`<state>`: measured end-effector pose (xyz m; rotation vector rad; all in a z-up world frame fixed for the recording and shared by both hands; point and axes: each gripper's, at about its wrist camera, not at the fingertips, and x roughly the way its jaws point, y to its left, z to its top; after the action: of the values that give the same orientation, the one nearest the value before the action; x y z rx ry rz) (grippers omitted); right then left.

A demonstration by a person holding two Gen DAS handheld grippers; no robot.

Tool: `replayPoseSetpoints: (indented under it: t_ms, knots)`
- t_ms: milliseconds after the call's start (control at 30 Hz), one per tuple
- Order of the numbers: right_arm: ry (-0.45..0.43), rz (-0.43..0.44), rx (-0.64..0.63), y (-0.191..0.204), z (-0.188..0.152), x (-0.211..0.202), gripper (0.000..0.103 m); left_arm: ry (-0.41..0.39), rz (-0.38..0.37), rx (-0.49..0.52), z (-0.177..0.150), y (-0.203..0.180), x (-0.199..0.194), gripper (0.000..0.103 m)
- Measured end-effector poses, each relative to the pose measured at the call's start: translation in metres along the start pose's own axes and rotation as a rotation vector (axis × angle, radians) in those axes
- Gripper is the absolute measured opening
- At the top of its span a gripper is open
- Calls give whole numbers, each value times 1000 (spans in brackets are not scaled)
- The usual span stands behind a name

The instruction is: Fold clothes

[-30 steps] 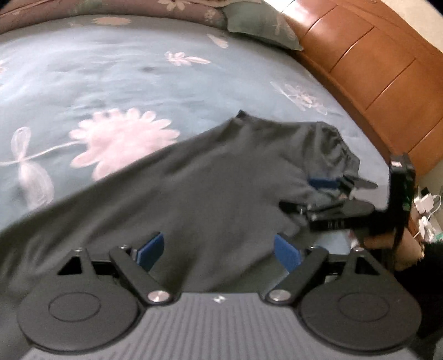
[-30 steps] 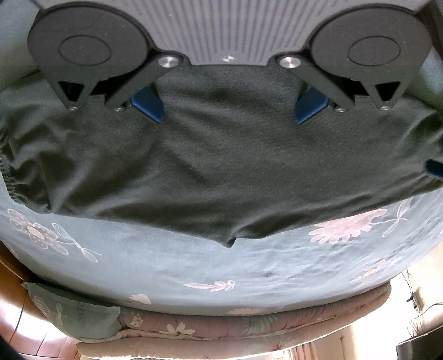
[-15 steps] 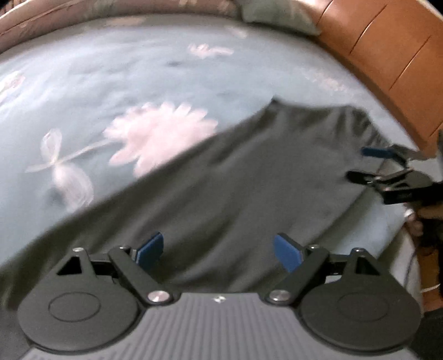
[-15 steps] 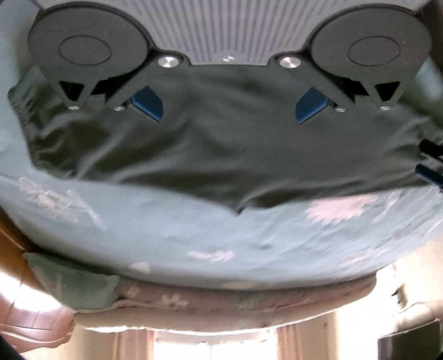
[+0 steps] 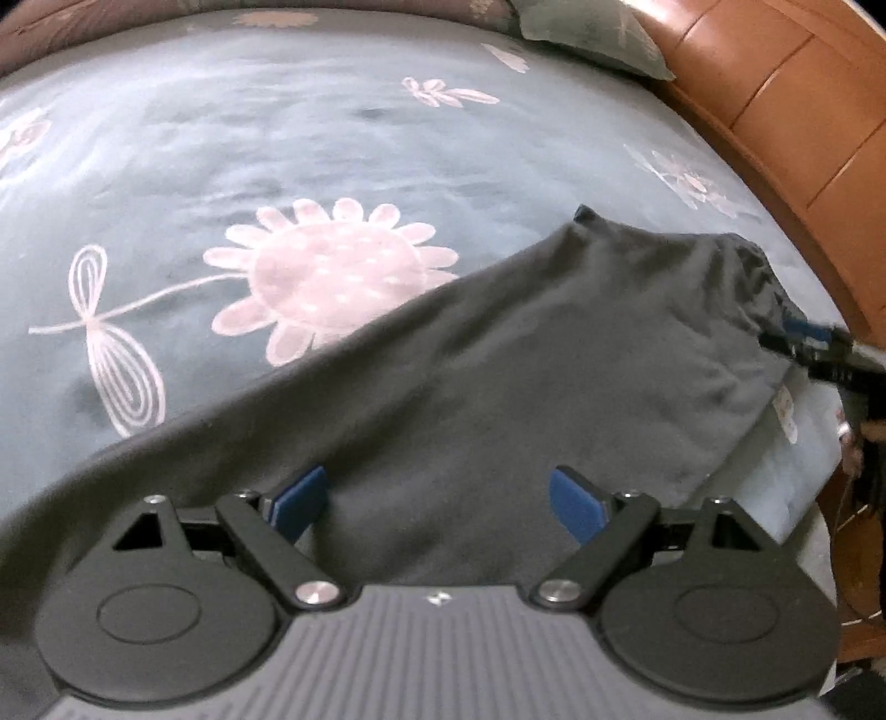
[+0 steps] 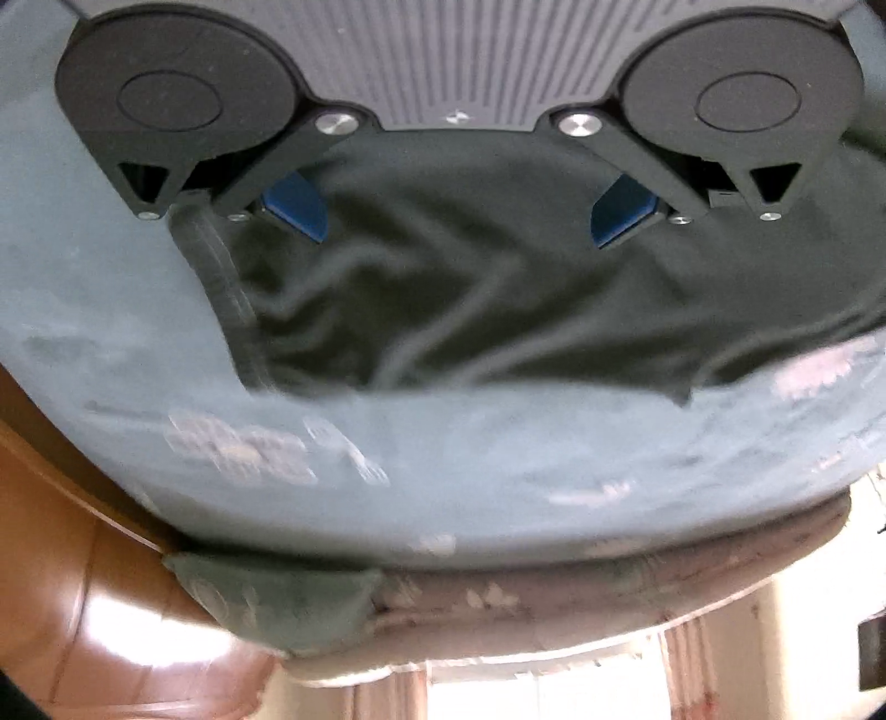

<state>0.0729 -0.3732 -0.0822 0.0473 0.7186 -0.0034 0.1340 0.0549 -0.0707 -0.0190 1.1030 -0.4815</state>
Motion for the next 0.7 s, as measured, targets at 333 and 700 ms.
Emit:
replayPoseSetpoints:
  t_ms: [333, 700]
  knots:
    - [162, -43, -18, 9, 6, 35, 103, -27, 78, -3, -5, 5, -27, 88]
    - [183, 28, -50, 89, -4, 17, 103, -147, 126, -63, -6, 31, -120, 88]
